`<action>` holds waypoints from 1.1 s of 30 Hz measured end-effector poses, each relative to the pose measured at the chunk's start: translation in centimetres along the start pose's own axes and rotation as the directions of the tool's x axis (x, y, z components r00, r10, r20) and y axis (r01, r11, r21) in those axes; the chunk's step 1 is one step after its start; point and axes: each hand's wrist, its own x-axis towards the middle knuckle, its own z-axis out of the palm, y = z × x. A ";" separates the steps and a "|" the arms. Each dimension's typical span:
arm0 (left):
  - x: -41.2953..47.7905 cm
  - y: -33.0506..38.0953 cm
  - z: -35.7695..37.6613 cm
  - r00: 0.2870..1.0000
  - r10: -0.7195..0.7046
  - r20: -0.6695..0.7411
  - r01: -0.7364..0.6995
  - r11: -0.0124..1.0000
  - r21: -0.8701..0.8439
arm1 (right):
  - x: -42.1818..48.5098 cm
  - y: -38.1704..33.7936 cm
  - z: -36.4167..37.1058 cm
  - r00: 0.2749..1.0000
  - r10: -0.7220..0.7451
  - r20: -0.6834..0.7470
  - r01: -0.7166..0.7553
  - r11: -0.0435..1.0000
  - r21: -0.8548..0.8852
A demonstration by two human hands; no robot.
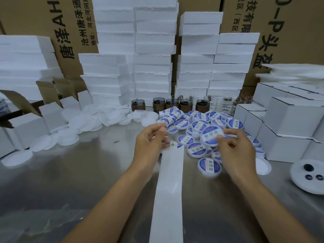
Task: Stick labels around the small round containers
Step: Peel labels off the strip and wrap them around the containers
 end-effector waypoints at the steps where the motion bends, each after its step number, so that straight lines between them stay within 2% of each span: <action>1: 0.4 0.1 -0.4 0.999 0.000 -0.047 0.000 1.000 -0.011 | 0.2 0.4 -0.3 1.000 -0.011 -0.026 0.009 0.995 -0.103; 4: 1.9 0.0 -1.4 0.989 -0.021 -0.150 0.019 1.000 -0.014 | 0.3 1.4 -0.7 1.000 -0.001 -0.027 -0.010 0.925 -0.379; 6: 3.4 -0.3 -2.0 0.979 -0.024 -0.204 0.032 0.999 0.038 | 0.4 1.7 -0.6 1.000 0.020 -0.019 -0.027 0.864 -0.502; 8: 5.5 -1.0 -2.7 0.969 -0.001 -0.248 0.045 0.984 0.171 | 0.4 1.6 -0.6 1.000 -0.012 -0.012 0.002 0.787 -0.617; 10: 7.9 -1.7 -3.6 0.966 0.063 -0.251 0.038 0.924 0.381 | 0.4 1.1 -0.5 0.995 -0.097 -0.006 0.065 0.710 -0.702; 13: 11.3 -2.7 -4.6 0.972 0.177 -0.153 -0.025 0.727 0.686 | 0.1 0.3 -0.2 0.973 -0.229 0.029 0.174 0.645 -0.744; 15: 13.2 -3.3 -5.0 0.977 0.210 -0.039 -0.092 0.579 0.810 | 0.0 0.1 0.1 0.964 -0.253 0.080 0.221 0.600 -0.769; 19: 15.7 -4.4 -4.8 0.975 0.120 0.186 -0.216 0.336 0.917 | 0.2 0.3 0.2 0.948 -0.290 0.131 0.276 0.544 -0.792; 22: 16.4 -5.1 -4.2 0.973 0.060 0.221 -0.227 0.138 0.964 | 0.1 0.4 0.3 0.932 -0.342 0.122 0.298 0.526 -0.797; 29: 16.7 -4.6 -3.6 0.992 0.028 0.122 -0.124 0.106 0.987 | 0.0 0.5 0.4 0.945 -0.293 0.148 0.286 0.513 -0.810; 33: 16.5 -4.3 -4.2 0.994 -0.027 0.108 -0.103 0.150 0.983 | -0.1 0.3 0.3 0.964 -0.215 0.154 0.246 0.518 -0.819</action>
